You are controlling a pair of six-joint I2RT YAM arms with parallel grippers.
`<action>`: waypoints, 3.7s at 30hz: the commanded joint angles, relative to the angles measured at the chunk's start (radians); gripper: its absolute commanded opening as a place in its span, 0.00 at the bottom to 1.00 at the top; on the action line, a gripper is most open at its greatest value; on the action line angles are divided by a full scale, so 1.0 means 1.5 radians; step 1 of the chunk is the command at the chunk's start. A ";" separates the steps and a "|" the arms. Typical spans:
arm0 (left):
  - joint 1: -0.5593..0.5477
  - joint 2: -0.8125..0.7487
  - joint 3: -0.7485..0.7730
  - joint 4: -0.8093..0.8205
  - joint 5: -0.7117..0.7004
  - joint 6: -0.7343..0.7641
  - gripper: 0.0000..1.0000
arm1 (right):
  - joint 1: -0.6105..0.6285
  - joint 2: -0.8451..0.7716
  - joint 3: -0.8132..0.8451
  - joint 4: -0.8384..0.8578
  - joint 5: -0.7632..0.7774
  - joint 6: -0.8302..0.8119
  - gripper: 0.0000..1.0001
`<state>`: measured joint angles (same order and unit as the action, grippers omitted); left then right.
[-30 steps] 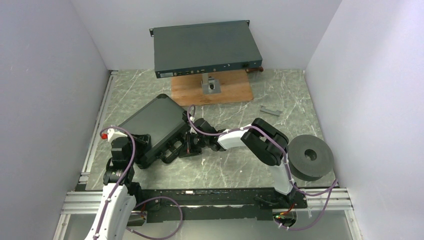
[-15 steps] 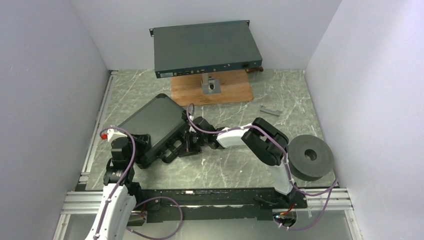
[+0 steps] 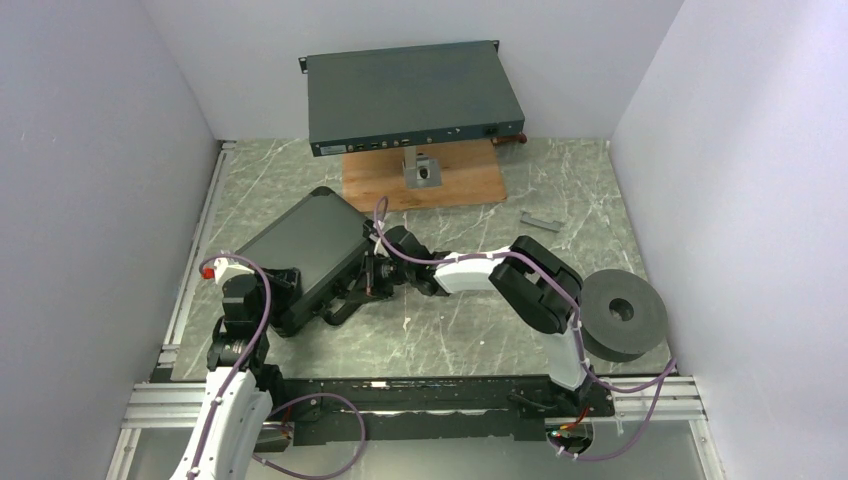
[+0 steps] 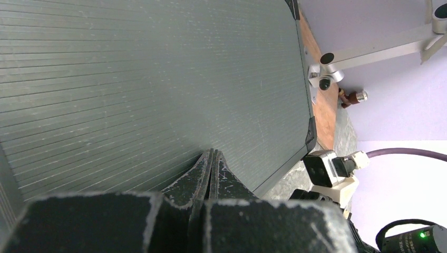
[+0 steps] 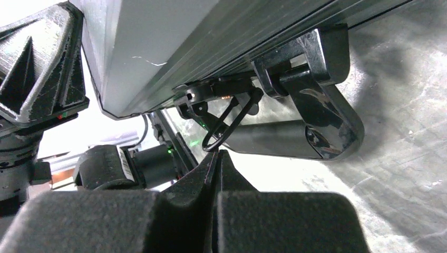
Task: Pack up texas hold em set
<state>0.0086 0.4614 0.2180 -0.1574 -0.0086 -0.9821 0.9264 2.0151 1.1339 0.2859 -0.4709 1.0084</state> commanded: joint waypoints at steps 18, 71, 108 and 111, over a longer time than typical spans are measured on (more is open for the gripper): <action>0.001 0.028 -0.051 -0.202 -0.023 0.053 0.00 | 0.009 0.049 0.103 0.117 0.013 0.061 0.00; 0.001 0.026 -0.053 -0.198 -0.011 0.061 0.00 | 0.039 -0.052 0.044 -0.065 0.289 0.062 0.00; 0.001 0.032 -0.052 -0.199 -0.016 0.055 0.00 | 0.042 -0.011 0.035 -0.013 0.240 0.045 0.00; 0.001 0.032 -0.052 -0.199 -0.016 0.055 0.00 | 0.042 -0.006 0.029 -0.005 0.234 0.047 0.00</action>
<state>0.0124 0.4557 0.2134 -0.1505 -0.0311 -0.9550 0.9810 2.0235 1.2018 0.2478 -0.1276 1.0912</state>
